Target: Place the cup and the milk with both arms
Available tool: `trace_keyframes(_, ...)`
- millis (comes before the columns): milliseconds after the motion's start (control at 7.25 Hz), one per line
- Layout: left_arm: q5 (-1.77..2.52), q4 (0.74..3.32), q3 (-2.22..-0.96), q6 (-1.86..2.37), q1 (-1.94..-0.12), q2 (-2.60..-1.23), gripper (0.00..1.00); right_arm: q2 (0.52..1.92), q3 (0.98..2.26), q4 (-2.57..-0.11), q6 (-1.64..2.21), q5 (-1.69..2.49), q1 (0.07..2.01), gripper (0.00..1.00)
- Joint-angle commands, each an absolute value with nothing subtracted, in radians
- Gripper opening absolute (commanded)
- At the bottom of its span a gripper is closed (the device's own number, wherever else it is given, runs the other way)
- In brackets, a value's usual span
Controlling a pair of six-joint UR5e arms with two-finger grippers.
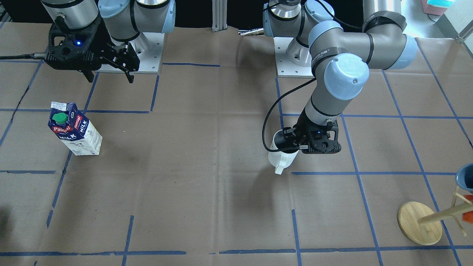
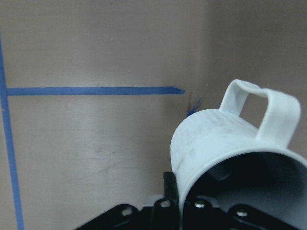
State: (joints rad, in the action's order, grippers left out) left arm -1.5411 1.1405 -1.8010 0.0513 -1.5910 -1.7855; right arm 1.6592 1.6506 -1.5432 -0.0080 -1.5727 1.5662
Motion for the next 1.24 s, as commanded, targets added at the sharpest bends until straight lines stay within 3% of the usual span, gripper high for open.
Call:
trace_keyframes(0, -1.517, 1.141, -1.616, 0.203, -1.691, -1.944, 0.00, 1.660, 1.651, -1.543, -0.011, -1.574, 1.566, 1.00)
trace_keyframes(414, -1.516, 1.140, -1.432, 0.273, -1.779, -2.147, 0.00, 1.660, 1.651, -1.545, -0.011, -1.574, 1.566, 1.00)
trace_keyframes(1103, -1.522, 1.138, -1.321, 0.281, -1.784, -2.233, 0.04, 1.660, 1.654, -1.545, -0.011, -1.572, 1.566, 1.00)
